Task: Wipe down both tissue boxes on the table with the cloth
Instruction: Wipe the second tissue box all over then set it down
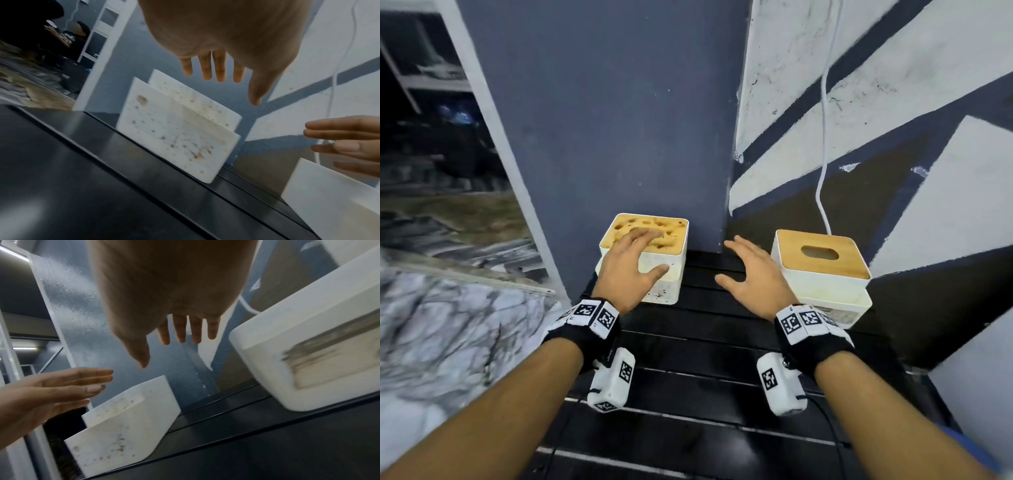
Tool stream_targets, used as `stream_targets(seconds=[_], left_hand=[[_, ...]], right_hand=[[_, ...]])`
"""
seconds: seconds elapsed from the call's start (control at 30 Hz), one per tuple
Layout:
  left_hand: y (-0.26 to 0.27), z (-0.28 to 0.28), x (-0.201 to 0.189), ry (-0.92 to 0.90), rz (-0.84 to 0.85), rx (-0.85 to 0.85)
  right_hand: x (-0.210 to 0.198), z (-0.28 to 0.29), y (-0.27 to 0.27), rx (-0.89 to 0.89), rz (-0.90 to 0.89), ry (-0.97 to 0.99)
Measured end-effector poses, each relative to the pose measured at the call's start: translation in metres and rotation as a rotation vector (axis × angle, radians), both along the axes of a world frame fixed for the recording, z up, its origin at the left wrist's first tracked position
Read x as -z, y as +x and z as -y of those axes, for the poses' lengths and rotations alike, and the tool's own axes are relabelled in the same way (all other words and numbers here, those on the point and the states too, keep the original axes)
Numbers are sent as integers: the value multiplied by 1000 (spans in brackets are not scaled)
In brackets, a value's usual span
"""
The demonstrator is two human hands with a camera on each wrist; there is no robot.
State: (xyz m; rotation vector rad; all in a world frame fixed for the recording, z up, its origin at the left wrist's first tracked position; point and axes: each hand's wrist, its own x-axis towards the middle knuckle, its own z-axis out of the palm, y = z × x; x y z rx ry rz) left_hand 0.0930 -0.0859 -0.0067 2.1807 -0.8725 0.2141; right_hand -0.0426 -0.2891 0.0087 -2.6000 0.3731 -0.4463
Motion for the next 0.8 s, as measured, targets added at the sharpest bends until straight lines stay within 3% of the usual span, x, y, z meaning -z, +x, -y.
stream_targets(seconds=[0.2, 0.4, 0.8], left_hand=[[36, -48, 15, 126, -82, -87], [50, -64, 22, 137, -217, 10], [59, -65, 43, -76, -285, -9]], right_hand=[[4, -53, 43, -75, -55, 99], [11, -77, 62, -39, -67, 149], [48, -73, 66, 3, 39, 318]])
